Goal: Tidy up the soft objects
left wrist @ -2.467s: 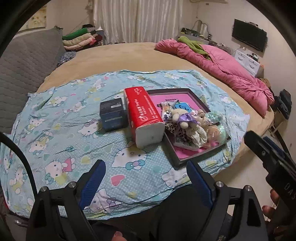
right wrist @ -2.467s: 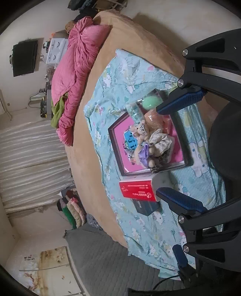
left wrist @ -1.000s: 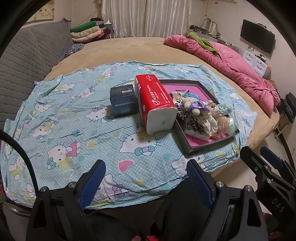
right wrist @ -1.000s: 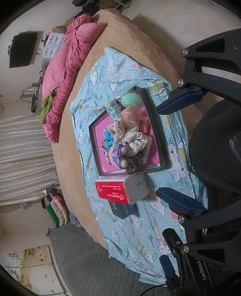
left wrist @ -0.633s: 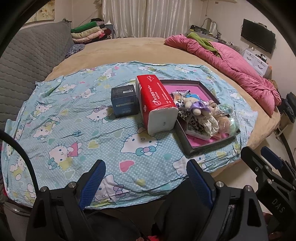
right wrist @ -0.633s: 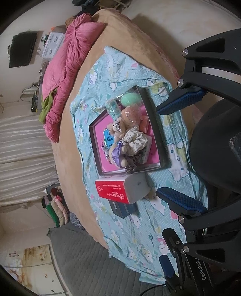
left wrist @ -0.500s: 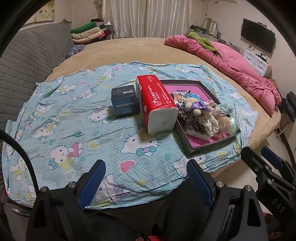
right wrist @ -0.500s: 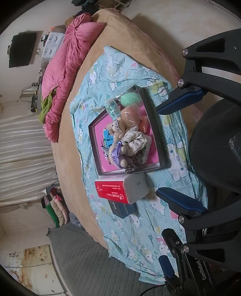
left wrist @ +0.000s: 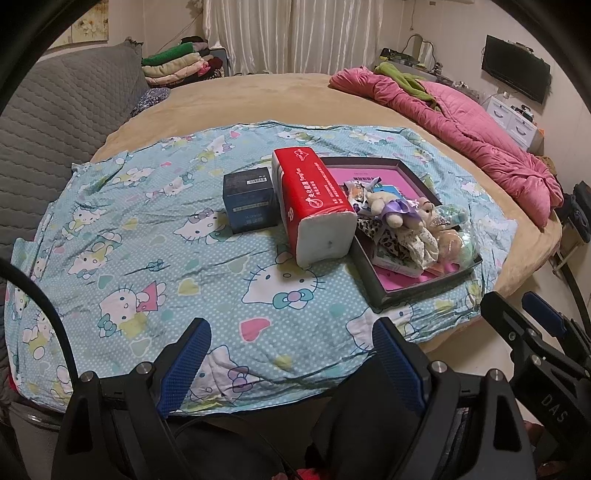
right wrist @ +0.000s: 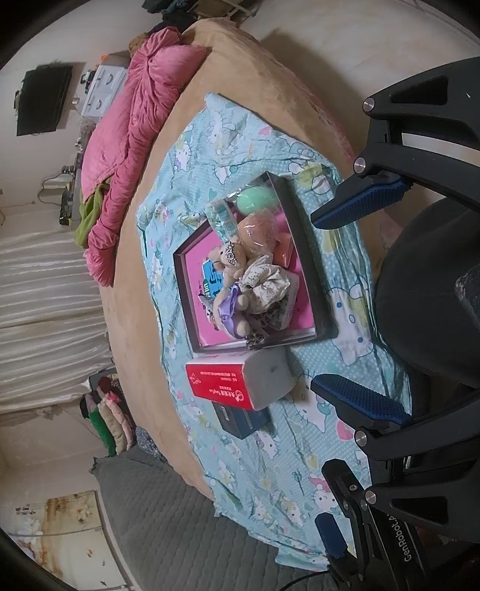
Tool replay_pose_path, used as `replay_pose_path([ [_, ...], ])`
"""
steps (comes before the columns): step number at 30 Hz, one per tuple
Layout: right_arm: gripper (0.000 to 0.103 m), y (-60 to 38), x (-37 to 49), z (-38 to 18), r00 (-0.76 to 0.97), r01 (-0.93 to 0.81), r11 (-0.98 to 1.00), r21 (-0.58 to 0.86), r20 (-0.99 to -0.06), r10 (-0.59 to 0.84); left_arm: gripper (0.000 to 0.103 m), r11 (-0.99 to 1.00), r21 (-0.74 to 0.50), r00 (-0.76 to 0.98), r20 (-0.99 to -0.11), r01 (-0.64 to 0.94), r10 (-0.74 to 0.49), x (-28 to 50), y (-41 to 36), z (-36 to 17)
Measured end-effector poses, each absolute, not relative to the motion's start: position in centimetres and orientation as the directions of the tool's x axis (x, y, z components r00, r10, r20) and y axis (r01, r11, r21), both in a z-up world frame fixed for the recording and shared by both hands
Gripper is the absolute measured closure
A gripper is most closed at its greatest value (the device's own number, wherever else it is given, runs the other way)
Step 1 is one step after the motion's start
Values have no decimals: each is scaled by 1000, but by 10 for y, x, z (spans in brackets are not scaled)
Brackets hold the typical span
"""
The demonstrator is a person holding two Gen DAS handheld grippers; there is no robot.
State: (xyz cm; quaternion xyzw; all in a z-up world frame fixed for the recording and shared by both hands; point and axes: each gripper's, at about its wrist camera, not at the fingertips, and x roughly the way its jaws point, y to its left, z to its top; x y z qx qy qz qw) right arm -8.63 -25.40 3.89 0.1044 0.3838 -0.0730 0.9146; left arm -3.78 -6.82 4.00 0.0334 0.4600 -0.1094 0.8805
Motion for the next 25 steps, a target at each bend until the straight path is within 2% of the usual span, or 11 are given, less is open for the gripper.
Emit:
replay_pose_path([
  [25,21,-258,-86,37,690,233,963,136,-721,-65,14,974,-17,543,-828,226,-141,-39,-73,31],
])
